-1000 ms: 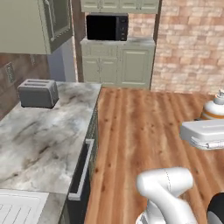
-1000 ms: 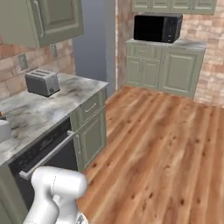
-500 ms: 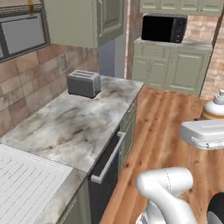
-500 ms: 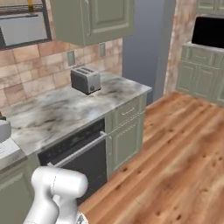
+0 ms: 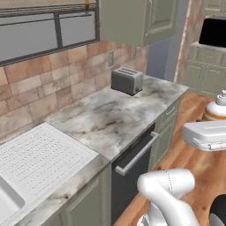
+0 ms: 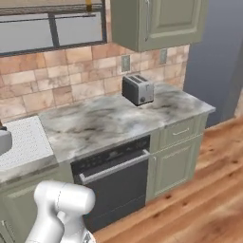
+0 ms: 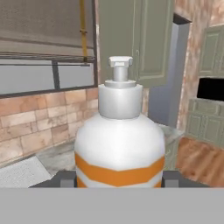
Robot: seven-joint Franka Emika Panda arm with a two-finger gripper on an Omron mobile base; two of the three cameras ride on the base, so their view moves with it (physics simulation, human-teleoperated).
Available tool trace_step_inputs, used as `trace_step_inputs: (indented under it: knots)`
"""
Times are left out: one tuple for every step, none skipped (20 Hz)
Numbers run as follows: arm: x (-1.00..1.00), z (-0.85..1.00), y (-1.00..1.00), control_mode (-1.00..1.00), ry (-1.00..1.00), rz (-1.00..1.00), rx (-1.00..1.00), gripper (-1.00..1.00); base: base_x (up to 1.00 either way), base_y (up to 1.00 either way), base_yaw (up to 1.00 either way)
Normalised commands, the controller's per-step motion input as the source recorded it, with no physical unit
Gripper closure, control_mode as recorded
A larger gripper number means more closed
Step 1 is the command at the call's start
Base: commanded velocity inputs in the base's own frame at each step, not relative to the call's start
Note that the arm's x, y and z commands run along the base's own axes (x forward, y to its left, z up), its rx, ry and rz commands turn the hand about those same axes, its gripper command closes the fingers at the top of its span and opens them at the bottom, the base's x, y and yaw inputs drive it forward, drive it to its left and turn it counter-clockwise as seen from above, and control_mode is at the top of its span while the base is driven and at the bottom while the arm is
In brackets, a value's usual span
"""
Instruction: Locate and retrieve the soap dispenser and sponge from the cabinet. Place them next to the sink.
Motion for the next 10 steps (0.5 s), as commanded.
trace_step_inputs:
  knots:
    - [0.0,0.0,0.0,1.0,0.0,0.0,0.0,1.0,0.08,0.16,0.48]
    - [0.0,0.0,0.0,1.0,0.0,0.0,0.0,1.0,0.09,0.14,0.47]
    - [0.0,0.0,0.0,1.0,0.0,0.0,0.0,1.0,0.1,0.15,0.47]
    - [0.0,0.0,0.0,1.0,0.0,0.0,0.0,1.0,0.1,0.15,0.47]
    - [0.0,0.0,0.0,1.0,0.0,0.0,0.0,1.0,0.1,0.16,0.47]
    - [0.0,0.0,0.0,1.0,0.0,0.0,0.0,1.0,0.1,0.17,0.46]
    - [0.0,0.0,0.0,1.0,0.0,0.0,0.0,1.0,0.09,0.19,0.46]
    - [0.0,0.0,0.0,1.0,0.0,0.0,0.0,1.0,0.09,0.2,0.45]
    - [0.0,0.0,0.0,1.0,0.0,0.0,0.0,1.0,0.09,0.2,0.45]
    - [0.0,0.0,0.0,1.0,0.0,0.0,0.0,1.0,0.09,0.21,0.45]
